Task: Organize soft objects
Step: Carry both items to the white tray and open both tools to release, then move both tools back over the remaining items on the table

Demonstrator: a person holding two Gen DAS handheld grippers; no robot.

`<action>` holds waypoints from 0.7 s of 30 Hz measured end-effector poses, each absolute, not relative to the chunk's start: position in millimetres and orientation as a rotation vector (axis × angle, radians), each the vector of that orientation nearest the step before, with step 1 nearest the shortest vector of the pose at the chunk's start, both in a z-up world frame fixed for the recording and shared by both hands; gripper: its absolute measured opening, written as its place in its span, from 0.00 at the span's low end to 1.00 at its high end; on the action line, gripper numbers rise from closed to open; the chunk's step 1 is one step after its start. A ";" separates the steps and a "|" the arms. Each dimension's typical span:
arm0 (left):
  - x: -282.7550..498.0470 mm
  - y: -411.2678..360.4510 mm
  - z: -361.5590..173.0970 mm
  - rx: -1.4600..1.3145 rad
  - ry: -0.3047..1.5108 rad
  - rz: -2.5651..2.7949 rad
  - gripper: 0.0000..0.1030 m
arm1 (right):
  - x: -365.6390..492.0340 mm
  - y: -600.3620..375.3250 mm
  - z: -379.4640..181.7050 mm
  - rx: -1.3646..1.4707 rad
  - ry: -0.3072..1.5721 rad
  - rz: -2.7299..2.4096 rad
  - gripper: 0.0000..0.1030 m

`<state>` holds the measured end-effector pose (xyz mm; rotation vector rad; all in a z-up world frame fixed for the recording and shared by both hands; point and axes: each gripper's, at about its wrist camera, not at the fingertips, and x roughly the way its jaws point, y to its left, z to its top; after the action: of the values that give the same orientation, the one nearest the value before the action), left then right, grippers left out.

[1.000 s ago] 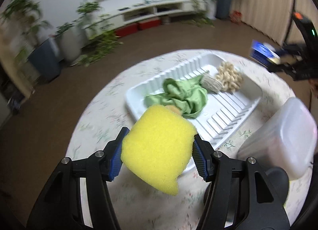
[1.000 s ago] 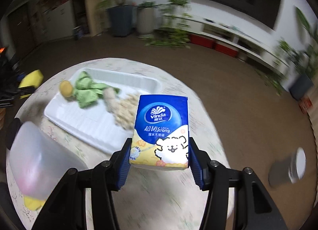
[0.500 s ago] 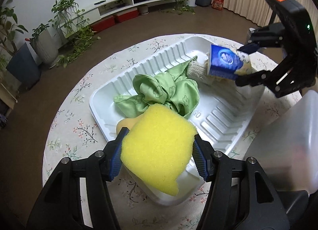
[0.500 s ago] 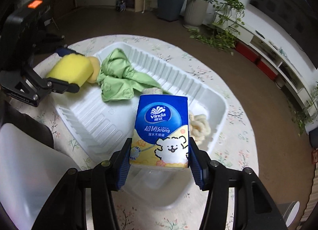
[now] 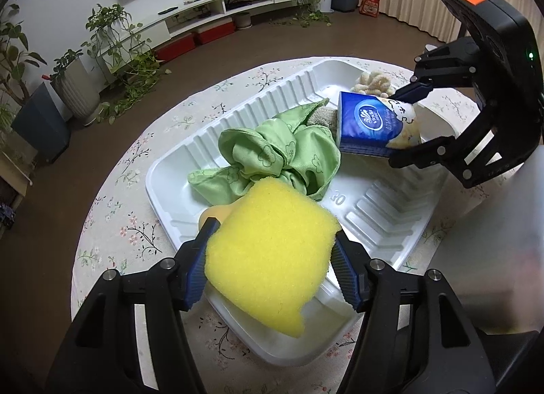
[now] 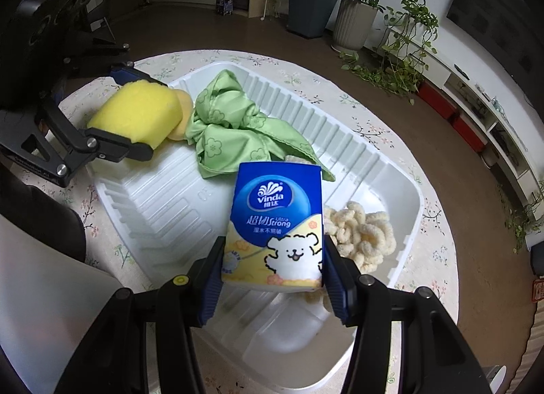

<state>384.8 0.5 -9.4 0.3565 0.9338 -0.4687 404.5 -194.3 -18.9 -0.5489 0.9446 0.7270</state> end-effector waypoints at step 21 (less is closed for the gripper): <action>379.4 11.7 -0.1 0.285 0.895 -0.415 0.90 | 405.0 -204.6 -6.9 -0.560 0.856 0.687 0.90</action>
<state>379.4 11.7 -0.1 0.2854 0.8952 -0.4154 405.0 -204.6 -6.9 -0.5601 0.8556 0.6866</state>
